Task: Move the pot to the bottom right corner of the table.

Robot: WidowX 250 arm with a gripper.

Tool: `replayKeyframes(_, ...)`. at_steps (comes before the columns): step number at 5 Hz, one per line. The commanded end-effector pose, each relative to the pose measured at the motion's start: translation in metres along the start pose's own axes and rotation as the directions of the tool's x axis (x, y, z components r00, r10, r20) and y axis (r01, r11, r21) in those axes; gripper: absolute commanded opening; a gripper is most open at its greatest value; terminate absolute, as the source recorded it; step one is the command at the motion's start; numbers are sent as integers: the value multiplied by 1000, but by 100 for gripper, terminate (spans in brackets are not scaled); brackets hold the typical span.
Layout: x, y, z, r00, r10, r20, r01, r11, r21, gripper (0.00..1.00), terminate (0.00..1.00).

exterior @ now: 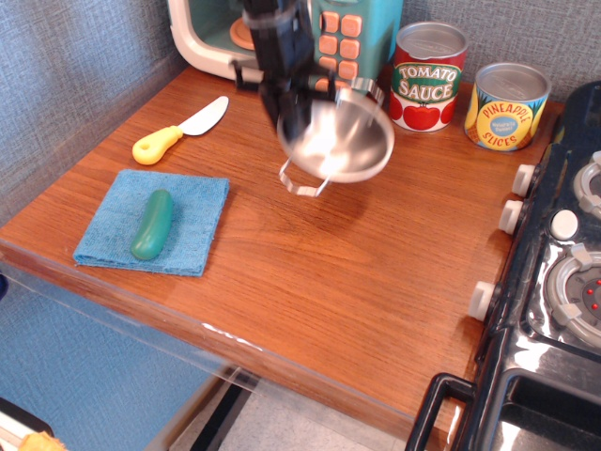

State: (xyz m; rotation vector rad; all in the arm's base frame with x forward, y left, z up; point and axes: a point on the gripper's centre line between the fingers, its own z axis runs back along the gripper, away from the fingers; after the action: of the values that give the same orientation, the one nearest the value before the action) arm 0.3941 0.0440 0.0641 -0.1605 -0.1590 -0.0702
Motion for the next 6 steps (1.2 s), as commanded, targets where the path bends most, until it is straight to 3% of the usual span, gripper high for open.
replayKeyframes(1,-38,-55,74,973,-189,135,195,980,-32,0,0)
replayKeyframes(2,-64,-57,53,973,-223,55,224,974,-17,0,0)
replayKeyframes(4,-89,-50,5,965,-242,-104,245,969,24,0,0)
replayKeyframes(6,-99,-54,-15,947,-262,-188,271,962,23,0,0)
